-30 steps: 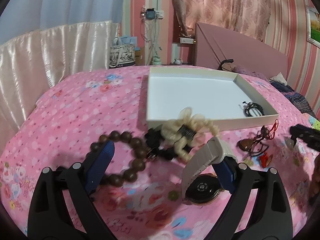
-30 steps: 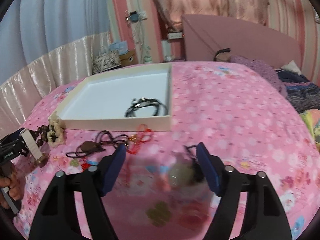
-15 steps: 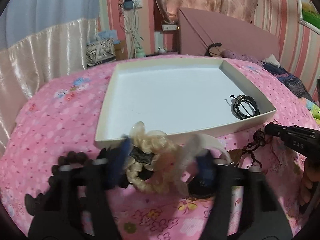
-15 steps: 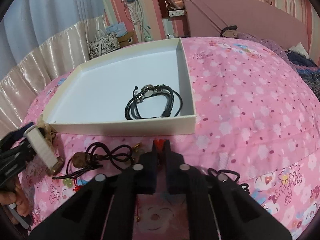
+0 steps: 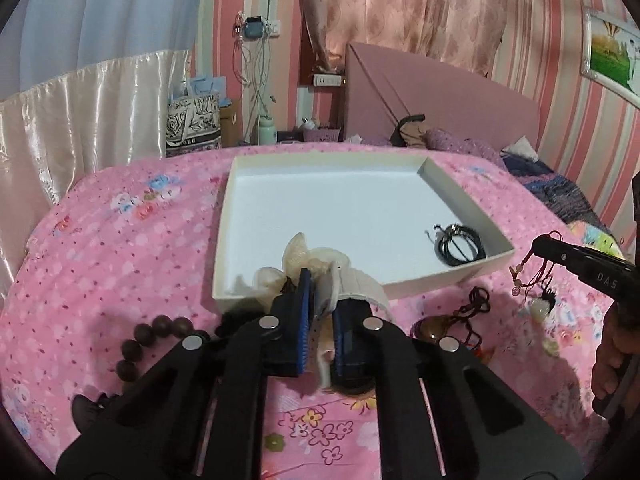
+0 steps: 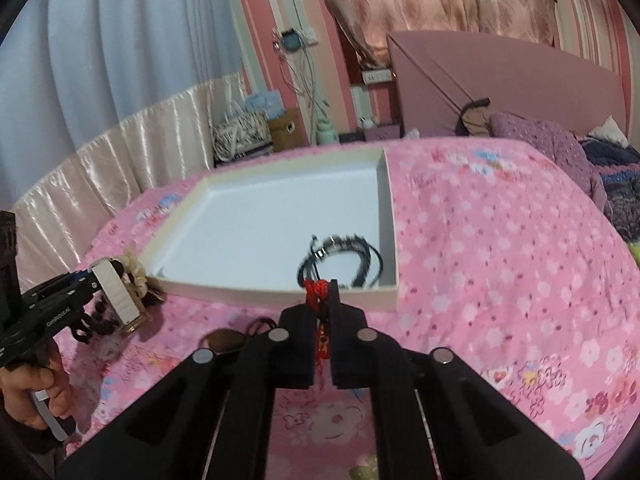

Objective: Organize jewelry
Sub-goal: 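Grasp the cream scrunchie with left tool while right tool grasps a red cord charm, then lower both held items into the white tray and open both tools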

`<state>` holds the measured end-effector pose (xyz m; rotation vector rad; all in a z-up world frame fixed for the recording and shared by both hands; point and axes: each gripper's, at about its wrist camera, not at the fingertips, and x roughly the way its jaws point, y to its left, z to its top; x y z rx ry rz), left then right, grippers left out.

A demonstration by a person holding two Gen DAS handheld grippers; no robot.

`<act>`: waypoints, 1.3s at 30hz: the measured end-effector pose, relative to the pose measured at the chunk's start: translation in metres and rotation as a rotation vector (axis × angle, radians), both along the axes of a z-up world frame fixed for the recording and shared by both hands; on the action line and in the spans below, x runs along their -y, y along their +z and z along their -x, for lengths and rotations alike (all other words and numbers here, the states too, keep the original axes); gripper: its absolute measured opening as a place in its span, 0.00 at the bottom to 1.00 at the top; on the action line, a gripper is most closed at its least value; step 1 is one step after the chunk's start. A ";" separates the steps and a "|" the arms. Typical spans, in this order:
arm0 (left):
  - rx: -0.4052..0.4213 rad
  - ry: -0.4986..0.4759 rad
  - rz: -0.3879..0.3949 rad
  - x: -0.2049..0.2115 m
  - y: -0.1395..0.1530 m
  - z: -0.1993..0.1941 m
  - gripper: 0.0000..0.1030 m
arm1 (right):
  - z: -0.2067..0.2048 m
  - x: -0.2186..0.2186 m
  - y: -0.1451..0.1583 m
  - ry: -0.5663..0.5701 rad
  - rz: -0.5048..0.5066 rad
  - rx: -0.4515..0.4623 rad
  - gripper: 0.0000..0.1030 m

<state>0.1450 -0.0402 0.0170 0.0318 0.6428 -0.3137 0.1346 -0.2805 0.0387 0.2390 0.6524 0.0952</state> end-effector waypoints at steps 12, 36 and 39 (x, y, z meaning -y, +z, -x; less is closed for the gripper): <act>0.089 -0.026 -0.003 -0.001 0.057 -0.033 0.06 | -0.033 0.013 0.050 0.053 -0.073 0.066 0.04; -0.141 -0.004 -0.088 0.007 -0.026 -0.117 0.23 | -0.127 -0.019 -0.036 0.084 0.086 -0.258 0.62; -0.130 -0.013 -0.111 0.007 -0.028 -0.109 0.56 | -0.115 -0.007 -0.032 0.077 0.105 -0.243 0.65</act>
